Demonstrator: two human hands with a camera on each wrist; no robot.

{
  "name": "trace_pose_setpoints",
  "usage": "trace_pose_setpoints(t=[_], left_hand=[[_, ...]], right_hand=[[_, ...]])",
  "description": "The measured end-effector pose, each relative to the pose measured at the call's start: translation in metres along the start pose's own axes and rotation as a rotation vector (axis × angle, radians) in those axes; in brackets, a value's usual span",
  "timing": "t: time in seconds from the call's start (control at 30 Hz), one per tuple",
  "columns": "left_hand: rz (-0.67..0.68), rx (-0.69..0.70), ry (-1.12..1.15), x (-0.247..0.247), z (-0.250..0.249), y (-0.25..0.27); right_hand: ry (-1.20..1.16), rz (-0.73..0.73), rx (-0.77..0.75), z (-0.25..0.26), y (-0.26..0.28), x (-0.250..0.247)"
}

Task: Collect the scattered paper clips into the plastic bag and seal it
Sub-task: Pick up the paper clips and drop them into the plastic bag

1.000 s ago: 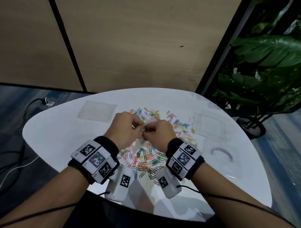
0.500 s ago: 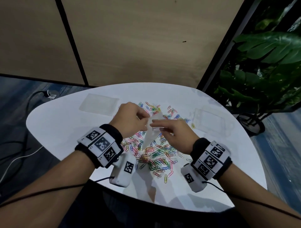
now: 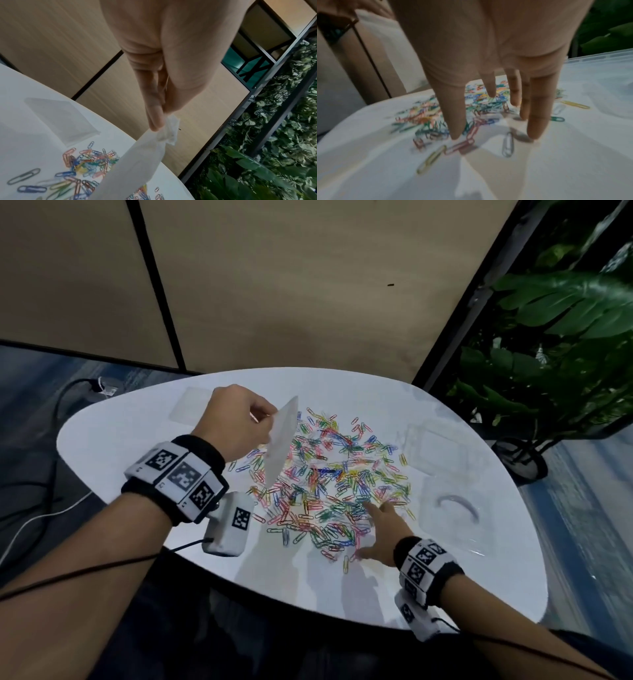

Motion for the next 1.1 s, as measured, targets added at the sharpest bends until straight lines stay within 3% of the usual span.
trace_pose_setpoints(t=[0.17,0.33,0.43,0.6,0.7,0.77,0.83,0.9,1.03,1.1], left_hand=[[0.098,-0.006,-0.079,0.006,0.009,0.003],[0.187,-0.008,-0.162,0.013,0.015,0.006],[0.222,-0.005,-0.165,0.021,0.015,0.005],[0.262,0.011,-0.179,0.035,0.007,0.002],[0.284,0.022,-0.186,0.043,0.003,0.0],[0.292,0.021,-0.18,0.048,0.001,-0.001],[0.298,0.021,-0.181,0.052,-0.001,-0.001],[0.301,0.03,-0.18,0.057,-0.003,-0.002],[0.304,0.067,-0.121,0.065,-0.014,-0.002],[0.303,0.088,-0.105,0.067,-0.018,-0.003]], right_hand=[[0.205,-0.217,-0.15,0.027,-0.014,0.01],[0.163,-0.362,-0.226,0.036,-0.038,0.003],[-0.011,-0.304,-0.102,0.026,-0.047,-0.016],[-0.696,-0.139,0.049,0.008,-0.043,-0.054],[-1.285,0.162,-0.05,0.03,-0.022,-0.072],[-1.513,0.346,-0.172,0.056,-0.003,-0.084],[-1.596,0.443,-0.261,0.081,0.013,-0.091],[-1.604,0.449,-0.299,0.098,0.022,-0.089],[-1.541,0.255,-0.223,0.113,0.016,-0.081],[-1.526,0.251,-0.182,0.115,0.014,-0.079]])
Point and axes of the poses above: each hand's wrist, its own y-axis away from the middle knuckle, its own x-axis out of the palm, z = x × y, the point moved 6 cm from there along -y, towards the middle knuckle, and after that the axes turned 14 degrees about x, right-handed, at the moved point
